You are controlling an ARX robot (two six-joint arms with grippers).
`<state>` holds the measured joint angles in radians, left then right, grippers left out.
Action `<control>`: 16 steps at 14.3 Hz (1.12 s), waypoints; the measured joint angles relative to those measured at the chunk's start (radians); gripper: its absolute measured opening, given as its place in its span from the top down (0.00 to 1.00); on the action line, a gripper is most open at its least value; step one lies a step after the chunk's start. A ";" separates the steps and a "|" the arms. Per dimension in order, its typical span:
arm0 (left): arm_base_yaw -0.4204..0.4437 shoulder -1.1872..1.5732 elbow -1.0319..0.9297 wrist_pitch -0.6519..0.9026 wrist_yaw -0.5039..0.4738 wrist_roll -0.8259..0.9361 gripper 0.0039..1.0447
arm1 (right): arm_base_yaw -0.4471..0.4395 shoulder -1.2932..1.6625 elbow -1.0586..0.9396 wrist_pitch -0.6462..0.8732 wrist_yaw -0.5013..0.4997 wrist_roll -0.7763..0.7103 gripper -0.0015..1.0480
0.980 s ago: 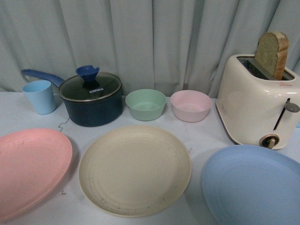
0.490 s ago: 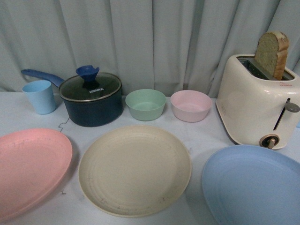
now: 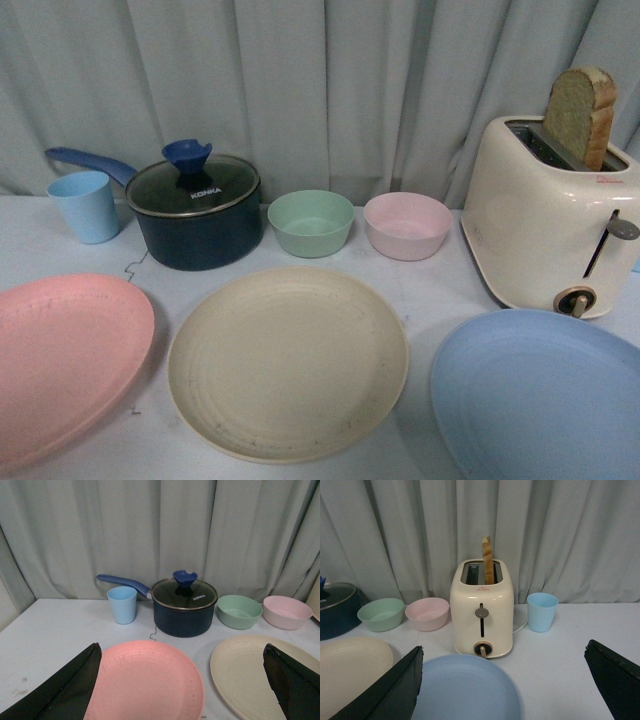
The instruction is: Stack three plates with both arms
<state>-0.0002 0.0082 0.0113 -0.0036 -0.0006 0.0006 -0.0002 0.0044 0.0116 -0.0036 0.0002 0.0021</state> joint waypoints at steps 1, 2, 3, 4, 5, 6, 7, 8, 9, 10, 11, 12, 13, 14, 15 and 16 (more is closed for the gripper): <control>0.000 0.000 0.000 0.000 0.000 0.000 0.06 | 0.000 0.000 0.000 0.000 0.000 0.000 0.06; 0.000 0.000 0.000 0.000 0.000 0.000 0.06 | 0.000 0.000 0.000 0.000 0.000 0.000 0.06; 0.000 0.000 0.000 0.000 0.000 0.000 0.06 | 0.000 0.000 0.000 0.000 0.000 0.000 0.06; 0.000 0.000 0.000 0.000 0.000 0.000 0.06 | 0.000 0.000 0.000 0.000 0.000 0.000 0.06; 0.000 0.000 0.000 0.000 0.000 0.000 0.06 | 0.000 0.000 0.000 0.000 0.000 0.000 0.06; 0.000 0.000 0.000 0.000 0.000 0.000 0.06 | 0.000 0.000 0.000 0.000 0.000 0.000 0.06; 0.000 0.000 0.000 0.000 0.000 0.000 0.06 | 0.000 0.000 0.000 0.000 0.000 0.000 0.06; 0.000 0.000 0.000 0.000 0.000 0.000 0.06 | 0.000 0.000 0.000 0.000 0.000 0.000 0.06; 0.000 0.000 0.000 0.000 0.000 0.000 0.06 | 0.000 0.000 0.000 0.000 0.000 0.000 0.06; 0.000 0.000 0.000 0.000 0.000 0.000 0.06 | 0.000 0.000 0.000 0.000 0.000 0.000 0.06; 0.000 0.000 0.000 0.000 0.000 0.000 0.06 | 0.000 0.000 0.000 0.000 0.000 0.000 0.06; 0.000 0.000 0.000 0.000 0.000 0.000 0.06 | 0.000 0.000 0.000 0.000 0.000 0.000 0.06; 0.000 0.000 0.000 0.000 0.000 0.000 0.06 | 0.000 0.000 0.000 0.000 0.000 0.000 0.06; 0.000 0.000 0.000 0.000 0.000 0.000 0.06 | 0.000 0.000 0.000 0.000 0.000 0.000 0.06; 0.000 0.000 0.000 0.000 0.000 0.000 0.06 | 0.000 0.000 0.000 0.000 0.000 0.000 0.06; 0.000 0.000 0.000 0.000 0.000 0.000 0.06 | 0.000 0.000 0.000 0.000 0.000 0.000 0.06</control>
<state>-0.0002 0.0082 0.0113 -0.0036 -0.0006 0.0006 -0.0002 0.0044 0.0116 -0.0036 0.0002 0.0021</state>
